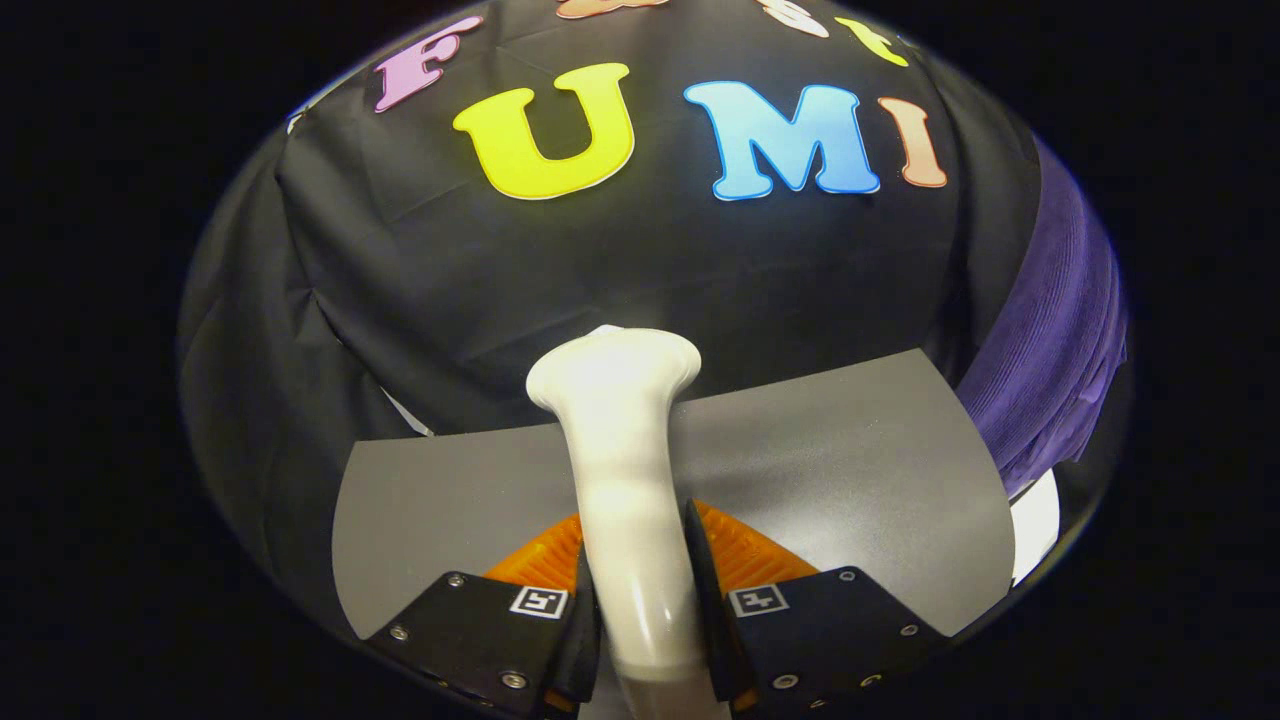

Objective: Iron the clothes twice with a garment steamer, once on the left side and once on the right side.

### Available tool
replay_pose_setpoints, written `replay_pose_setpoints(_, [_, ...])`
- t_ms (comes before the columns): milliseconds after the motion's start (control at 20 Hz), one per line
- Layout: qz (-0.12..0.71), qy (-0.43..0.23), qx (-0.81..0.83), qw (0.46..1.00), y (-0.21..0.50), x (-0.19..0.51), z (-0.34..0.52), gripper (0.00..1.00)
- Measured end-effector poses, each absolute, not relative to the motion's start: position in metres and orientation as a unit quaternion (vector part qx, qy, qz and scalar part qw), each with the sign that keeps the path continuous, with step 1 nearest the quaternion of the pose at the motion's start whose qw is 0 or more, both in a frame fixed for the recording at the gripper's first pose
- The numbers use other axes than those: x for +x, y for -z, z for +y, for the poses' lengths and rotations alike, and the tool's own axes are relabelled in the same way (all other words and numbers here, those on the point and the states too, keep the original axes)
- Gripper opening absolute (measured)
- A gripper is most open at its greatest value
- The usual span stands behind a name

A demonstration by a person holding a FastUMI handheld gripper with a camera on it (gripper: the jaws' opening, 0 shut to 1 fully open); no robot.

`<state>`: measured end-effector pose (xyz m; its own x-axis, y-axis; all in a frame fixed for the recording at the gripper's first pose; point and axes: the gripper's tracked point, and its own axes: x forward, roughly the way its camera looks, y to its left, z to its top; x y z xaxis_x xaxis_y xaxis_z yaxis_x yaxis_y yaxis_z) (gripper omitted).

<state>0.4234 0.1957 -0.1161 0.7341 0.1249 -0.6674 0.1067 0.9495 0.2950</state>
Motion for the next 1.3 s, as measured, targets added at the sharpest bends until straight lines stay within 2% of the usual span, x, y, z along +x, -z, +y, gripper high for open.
replay_pose_setpoints(150, [0.343,0.008,0.126,0.931,0.117,0.416,0.195,0.41])
replay_pose_setpoints(600, [0.269,0.009,0.138,0.953,0.099,0.363,0.184,0.4])
replay_pose_setpoints(950, [0.145,0.025,0.089,0.985,0.044,0.317,0.138,0.4])
replay_pose_setpoints(1300, [0.059,0.059,0.046,0.995,0.005,0.256,0.081,0.4])
